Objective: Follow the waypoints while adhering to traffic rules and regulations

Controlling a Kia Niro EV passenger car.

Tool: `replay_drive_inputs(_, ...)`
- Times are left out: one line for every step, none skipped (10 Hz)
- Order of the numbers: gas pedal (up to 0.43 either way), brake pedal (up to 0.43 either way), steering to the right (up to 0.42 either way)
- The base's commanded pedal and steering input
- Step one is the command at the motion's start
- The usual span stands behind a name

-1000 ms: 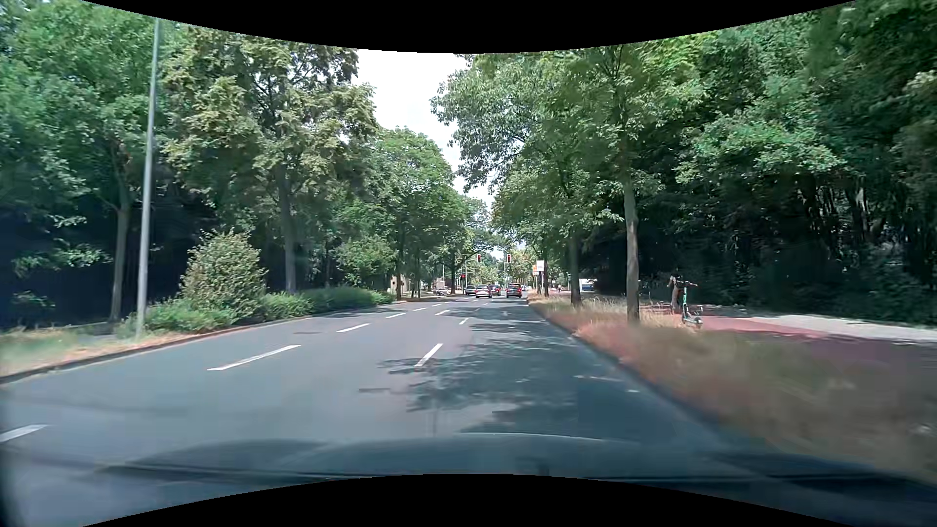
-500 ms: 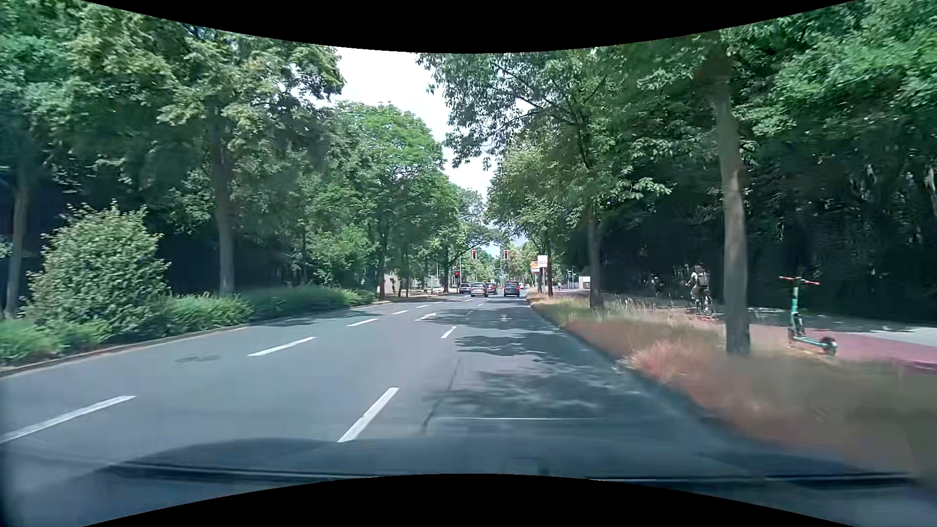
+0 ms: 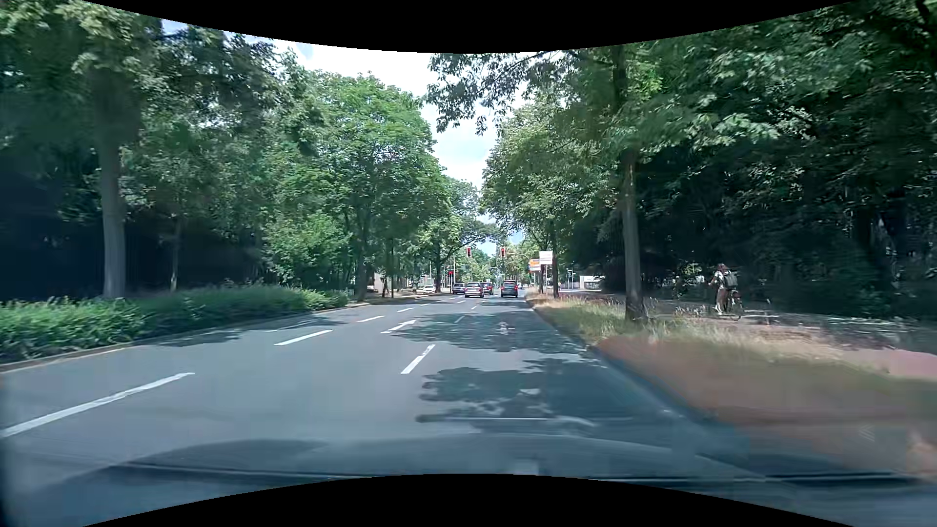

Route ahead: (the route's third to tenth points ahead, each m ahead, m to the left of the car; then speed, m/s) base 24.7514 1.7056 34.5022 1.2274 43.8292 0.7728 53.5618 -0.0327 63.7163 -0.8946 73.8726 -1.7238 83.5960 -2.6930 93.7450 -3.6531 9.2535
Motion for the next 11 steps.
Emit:
replay_drive_inputs(0.110,0.018,0.008)
replay_drive_inputs(0.110,0.018,0.008)
replay_drive_inputs(0.110,0.018,0.006)
replay_drive_inputs(0.110,0.018,0.005)
replay_drive_inputs(0.110,0.018,0.005)
replay_drive_inputs(0.110,0.018,0.006)
replay_drive_inputs(0.110,0.018,0.005)
replay_drive_inputs(0.110,0.018,0.005)
replay_drive_inputs(0.110,0.018,0.005)
replay_drive_inputs(0.110,0.018,0.005)
replay_drive_inputs(0.098,0.018,0.005)
